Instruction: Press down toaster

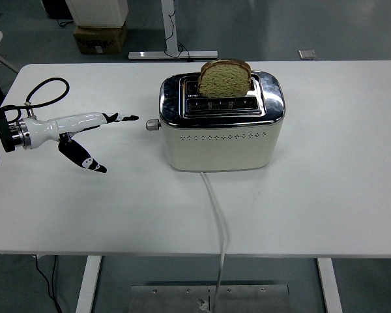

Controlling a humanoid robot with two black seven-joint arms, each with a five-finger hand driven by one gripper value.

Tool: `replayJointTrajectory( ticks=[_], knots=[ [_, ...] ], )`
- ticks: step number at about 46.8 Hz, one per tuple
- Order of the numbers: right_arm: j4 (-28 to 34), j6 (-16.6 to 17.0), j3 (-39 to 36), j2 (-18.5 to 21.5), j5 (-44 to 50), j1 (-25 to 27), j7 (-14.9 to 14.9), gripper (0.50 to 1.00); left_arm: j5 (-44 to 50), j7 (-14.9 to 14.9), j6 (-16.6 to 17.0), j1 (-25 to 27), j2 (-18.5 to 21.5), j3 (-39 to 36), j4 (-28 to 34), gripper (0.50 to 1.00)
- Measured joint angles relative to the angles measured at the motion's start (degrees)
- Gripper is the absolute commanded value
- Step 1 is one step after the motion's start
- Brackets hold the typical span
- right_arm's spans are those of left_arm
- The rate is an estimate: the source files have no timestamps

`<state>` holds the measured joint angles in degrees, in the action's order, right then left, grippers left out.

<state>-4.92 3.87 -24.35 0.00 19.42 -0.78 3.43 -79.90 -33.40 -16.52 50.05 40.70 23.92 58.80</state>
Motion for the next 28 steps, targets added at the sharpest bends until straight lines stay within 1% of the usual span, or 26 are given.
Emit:
replayJointTrajectory(
  ticks=[5, 28],
  knots=[
    [-0.01, 0.00, 0.00, 0.00, 0.00, 0.03, 0.00, 0.998, 0.06, 0.05, 0.00, -0.04, -0.95, 0.00, -0.07, 1.000],
    [-0.02, 0.00, 0.00, 0.00, 0.00, 0.03, 0.00, 1.000, 0.80, 0.35, 0.10, -0.99, -1.98, -0.01, -0.53, 1.000]
  ],
)
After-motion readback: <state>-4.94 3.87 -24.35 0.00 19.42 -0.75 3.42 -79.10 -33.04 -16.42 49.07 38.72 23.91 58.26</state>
